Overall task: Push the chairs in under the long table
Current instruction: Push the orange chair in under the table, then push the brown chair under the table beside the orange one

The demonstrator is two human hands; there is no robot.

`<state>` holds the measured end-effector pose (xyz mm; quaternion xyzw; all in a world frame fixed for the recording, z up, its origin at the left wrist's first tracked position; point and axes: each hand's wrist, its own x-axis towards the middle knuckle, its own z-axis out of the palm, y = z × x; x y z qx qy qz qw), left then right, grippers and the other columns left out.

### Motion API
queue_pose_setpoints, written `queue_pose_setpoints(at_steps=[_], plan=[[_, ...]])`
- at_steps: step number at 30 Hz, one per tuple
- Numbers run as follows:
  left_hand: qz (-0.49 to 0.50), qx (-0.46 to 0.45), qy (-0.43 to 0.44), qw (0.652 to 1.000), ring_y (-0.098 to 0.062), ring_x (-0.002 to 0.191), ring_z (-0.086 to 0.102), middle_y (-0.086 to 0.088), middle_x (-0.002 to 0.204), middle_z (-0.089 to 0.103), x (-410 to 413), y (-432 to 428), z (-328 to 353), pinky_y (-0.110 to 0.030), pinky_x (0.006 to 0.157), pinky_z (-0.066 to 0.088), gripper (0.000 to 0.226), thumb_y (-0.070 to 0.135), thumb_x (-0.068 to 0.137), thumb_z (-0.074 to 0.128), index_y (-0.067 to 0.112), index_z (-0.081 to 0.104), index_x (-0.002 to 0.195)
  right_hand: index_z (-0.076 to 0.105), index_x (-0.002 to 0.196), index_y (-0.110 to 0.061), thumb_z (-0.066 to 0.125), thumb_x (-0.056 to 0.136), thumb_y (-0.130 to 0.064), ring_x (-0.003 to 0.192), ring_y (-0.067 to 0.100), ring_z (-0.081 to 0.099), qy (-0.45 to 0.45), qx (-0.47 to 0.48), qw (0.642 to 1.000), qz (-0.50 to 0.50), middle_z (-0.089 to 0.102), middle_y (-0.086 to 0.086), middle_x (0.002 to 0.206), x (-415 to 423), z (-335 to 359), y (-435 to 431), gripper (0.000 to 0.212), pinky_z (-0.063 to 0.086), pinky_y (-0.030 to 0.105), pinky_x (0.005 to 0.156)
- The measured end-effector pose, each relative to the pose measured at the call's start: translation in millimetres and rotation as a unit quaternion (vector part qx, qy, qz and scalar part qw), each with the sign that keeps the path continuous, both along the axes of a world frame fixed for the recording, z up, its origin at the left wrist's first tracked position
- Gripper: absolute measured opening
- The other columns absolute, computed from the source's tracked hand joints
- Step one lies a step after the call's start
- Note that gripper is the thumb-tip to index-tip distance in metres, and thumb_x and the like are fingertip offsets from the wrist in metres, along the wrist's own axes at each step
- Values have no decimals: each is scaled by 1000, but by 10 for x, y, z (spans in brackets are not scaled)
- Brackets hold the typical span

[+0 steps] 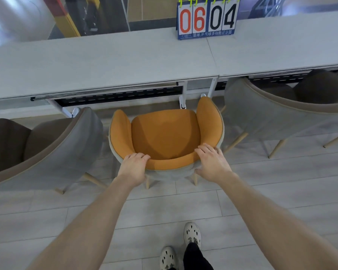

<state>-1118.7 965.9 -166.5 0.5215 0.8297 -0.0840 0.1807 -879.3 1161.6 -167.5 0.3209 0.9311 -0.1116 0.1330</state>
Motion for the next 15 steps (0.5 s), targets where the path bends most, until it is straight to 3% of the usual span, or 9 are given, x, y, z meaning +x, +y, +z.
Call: queue_pose_setpoints(at_steps=[3, 7, 10, 15], plan=[[-20, -2, -21, 1000, -23, 136, 55, 2, 148, 59, 196, 186, 246, -42, 114, 44, 75, 26, 84, 82, 28, 51, 153, 50, 150, -22, 71, 93, -50, 150, 23, 40, 31, -5, 998, -49, 53, -1, 155, 373, 232, 68, 67, 38, 46, 122], [-47, 5, -35, 998, -24, 132, 58, 1, 146, 59, 547, 646, 524, -42, 109, 49, 82, 46, 84, 88, 29, 49, 154, 56, 142, -20, 68, 96, -47, 138, 26, 52, 27, -18, 992, -118, 60, 2, 143, 976, 471, 354, 55, 46, 44, 111], [-65, 25, -27, 997, -24, 133, 58, 1, 147, 60, 874, 1096, 693, -42, 111, 48, 79, 46, 85, 87, 29, 50, 153, 60, 132, -20, 68, 94, -48, 130, 29, 56, 33, -19, 988, -150, 63, 3, 133, 1426, 583, 773, 48, 49, 43, 103], [-64, 46, -19, 997, -23, 124, 62, 4, 134, 65, 1443, 1967, 849, -39, 101, 50, 61, 41, 89, 82, 30, 56, 144, 56, 143, -18, 68, 95, -46, 129, 34, 58, 44, -6, 985, -164, 63, 7, 136, 2070, 710, 1601, 57, 51, 46, 103]])
